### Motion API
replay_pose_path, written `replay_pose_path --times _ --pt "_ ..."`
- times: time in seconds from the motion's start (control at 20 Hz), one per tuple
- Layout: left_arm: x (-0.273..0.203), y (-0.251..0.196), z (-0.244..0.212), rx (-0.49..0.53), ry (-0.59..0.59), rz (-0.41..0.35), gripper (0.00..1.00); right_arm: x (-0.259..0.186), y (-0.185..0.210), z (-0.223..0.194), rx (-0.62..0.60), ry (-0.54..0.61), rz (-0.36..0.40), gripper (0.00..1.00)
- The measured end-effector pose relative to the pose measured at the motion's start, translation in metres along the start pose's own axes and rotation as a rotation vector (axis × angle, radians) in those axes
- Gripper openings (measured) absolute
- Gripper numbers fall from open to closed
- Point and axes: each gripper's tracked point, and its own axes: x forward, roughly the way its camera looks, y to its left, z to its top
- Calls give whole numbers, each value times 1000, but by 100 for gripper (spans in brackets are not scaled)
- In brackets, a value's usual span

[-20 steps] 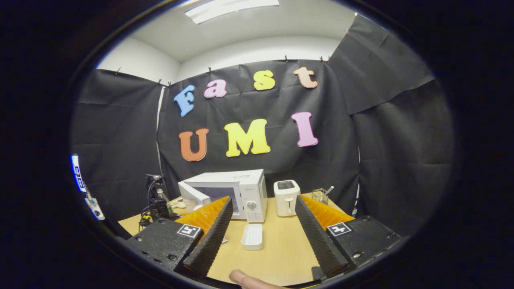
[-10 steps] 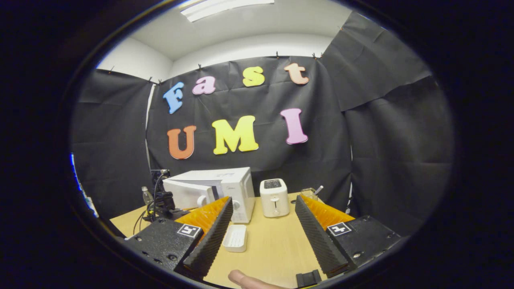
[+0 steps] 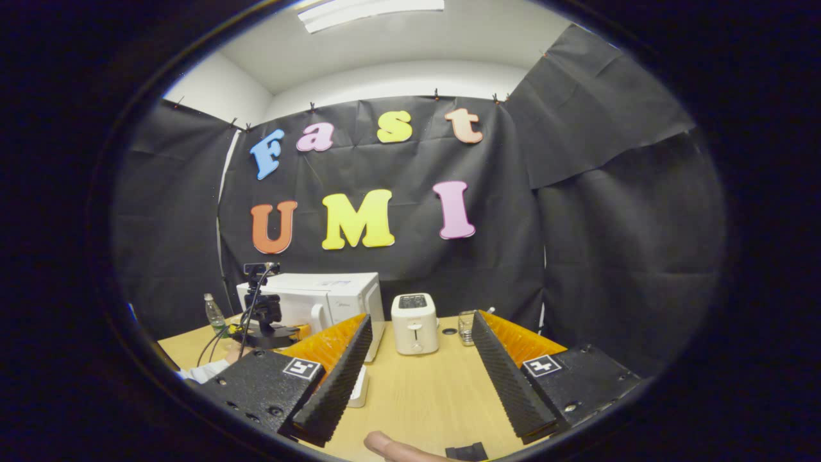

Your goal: Open the microwave oven with the left hand, put the food in, and close the microwave oven.

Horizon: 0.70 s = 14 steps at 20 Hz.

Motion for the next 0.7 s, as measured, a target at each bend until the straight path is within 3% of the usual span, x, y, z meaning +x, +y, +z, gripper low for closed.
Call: replay_pose_path --times 0.2,0.5,0.6,0.7 --pt "1 -1 -2 26 36 44 0 -21 -2 18 -52 -61 -38 99" --pt "0 -2 -5 -25 58 20 1 -36 0 24 -68 -54 -49 99" --pt "-4 6 -15 -20 103 52 0 -40 1 28 -81 -54 -55 99" --pt "-22 1 -18 -66 137 37 0 -43 -1 27 -98 -41 -69 99"
